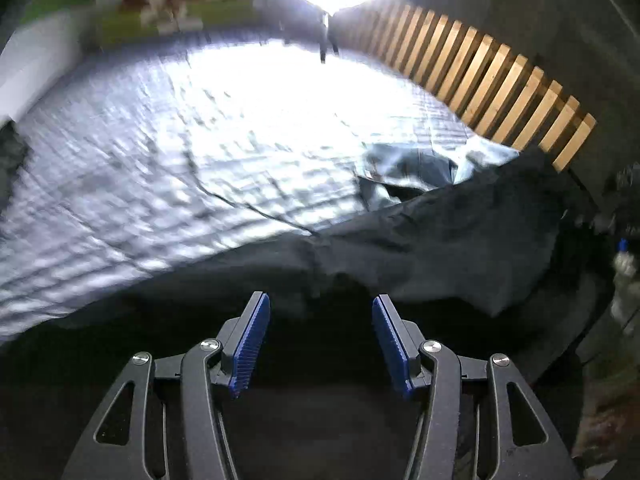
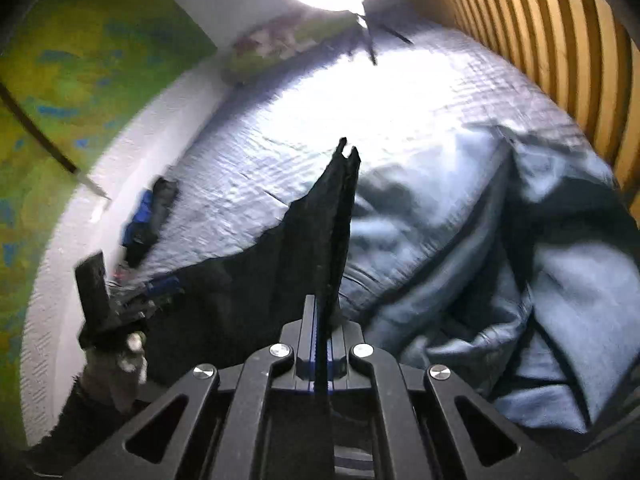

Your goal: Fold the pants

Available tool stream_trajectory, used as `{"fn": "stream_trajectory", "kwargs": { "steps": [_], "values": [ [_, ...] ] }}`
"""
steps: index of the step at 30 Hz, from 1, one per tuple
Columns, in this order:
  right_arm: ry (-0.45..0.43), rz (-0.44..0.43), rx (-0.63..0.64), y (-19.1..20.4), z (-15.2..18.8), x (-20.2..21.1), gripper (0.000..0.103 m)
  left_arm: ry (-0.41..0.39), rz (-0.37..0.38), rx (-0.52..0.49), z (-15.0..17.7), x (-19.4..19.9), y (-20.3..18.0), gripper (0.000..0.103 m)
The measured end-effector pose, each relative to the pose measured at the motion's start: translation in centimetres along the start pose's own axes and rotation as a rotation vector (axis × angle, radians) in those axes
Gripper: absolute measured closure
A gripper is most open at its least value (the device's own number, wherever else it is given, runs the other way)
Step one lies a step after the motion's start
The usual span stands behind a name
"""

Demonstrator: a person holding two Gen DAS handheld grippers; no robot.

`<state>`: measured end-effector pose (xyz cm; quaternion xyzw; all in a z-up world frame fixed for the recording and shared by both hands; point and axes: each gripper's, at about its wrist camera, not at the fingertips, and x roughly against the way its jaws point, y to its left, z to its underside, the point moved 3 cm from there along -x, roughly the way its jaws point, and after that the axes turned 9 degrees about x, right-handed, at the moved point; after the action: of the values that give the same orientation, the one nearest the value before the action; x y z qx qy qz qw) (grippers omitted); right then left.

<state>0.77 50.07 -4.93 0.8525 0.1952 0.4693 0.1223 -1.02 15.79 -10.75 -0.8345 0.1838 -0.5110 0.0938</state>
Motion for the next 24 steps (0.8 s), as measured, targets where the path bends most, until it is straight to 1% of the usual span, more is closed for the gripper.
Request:
{"fn": "stream_trajectory", "kwargs": {
  "steps": [1, 2, 3, 4, 5, 7, 9, 10, 11, 12, 13, 14, 15, 16, 17, 19, 20, 22, 24],
  "values": [
    [0.034, 0.023, -0.020, -0.5, 0.5, -1.2, 0.100, 0.046, 0.004, 0.007, 0.1, -1.5, 0.1, 0.046],
    [0.062, 0.036, -0.041, -0.9, 1.0, -2.3, 0.100, 0.076, -0.023, -0.010, 0.4, -2.8, 0.2, 0.046],
    [0.080, 0.040, -0.063, -1.6, 1.6, -3.1, 0.100, 0.084, -0.051, -0.044, 0.7, -3.6, 0.0, 0.046],
    [0.082, 0.035, -0.082, -2.0, 1.9, -3.6, 0.100, 0.062, -0.067, -0.075, 0.8, -3.4, -0.5, 0.046],
    [0.079, 0.034, -0.091, -2.2, 2.1, -3.8, 0.100, 0.053, -0.069, -0.079, 0.7, -3.0, -0.9, 0.047],
    [0.068, 0.019, -0.096, -2.2, 2.2, -3.8, 0.100, -0.003, -0.012, -0.067, -0.1, -1.5, -1.8, 0.047],
    [0.065, 0.006, -0.108, -2.1, 2.1, -3.7, 0.100, -0.052, -0.007, -0.085, -1.0, -0.9, -2.6, 0.047],
    [0.066, 0.007, -0.106, -2.0, 2.0, -3.7, 0.100, -0.051, 0.004, -0.083, -1.5, -1.3, -2.9, 0.047],
    [0.067, 0.010, -0.102, -1.9, 2.0, -3.8, 0.100, -0.031, 0.016, -0.072, -1.7, -2.1, -2.8, 0.047],
    [0.070, 0.013, -0.099, -1.8, 1.9, -3.8, 0.100, 0.005, 0.013, -0.065, -1.6, -3.5, -2.6, 0.047],
    [0.072, 0.013, -0.100, -2.0, 1.9, -3.8, 0.100, 0.050, -0.022, -0.078, -1.2, -5.2, -2.6, 0.047],
    [0.075, 0.008, -0.103, -1.9, 1.9, -4.0, 0.100, 0.056, -0.049, -0.097, -0.9, -5.9, -2.7, 0.049],
    [0.079, 0.009, -0.108, -1.7, 1.8, -4.2, 0.100, 0.028, -0.069, -0.136, -0.7, -5.6, -3.5, 0.049],
    [0.083, 0.020, -0.102, -1.8, 1.9, -4.2, 0.100, 0.044, -0.060, -0.151, -0.5, -5.2, -4.0, 0.049],
    [0.083, 0.023, -0.094, -1.7, 1.9, -4.3, 0.100, 0.041, -0.039, -0.153, -0.4, -4.6, -4.5, 0.049],
    [0.089, -0.003, -0.105, -2.1, 2.2, -4.4, 0.096, 0.002, -0.005, -0.163, 0.2, -2.7, -5.4, 0.049],
    [0.100, -0.019, -0.124, -2.5, 2.4, -4.6, 0.091, -0.008, 0.008, -0.173, 0.6, -1.8, -5.7, 0.049],
    [0.111, -0.040, -0.157, -3.4, 2.9, -4.8, 0.081, -0.006, 0.017, -0.172, 1.5, -0.5, -5.3, 0.049],
    [0.116, -0.068, -0.175, -4.1, 3.6, -4.9, 0.081, 0.014, 0.024, -0.155, 2.8, 0.6, -4.4, 0.049]
  ]
}}
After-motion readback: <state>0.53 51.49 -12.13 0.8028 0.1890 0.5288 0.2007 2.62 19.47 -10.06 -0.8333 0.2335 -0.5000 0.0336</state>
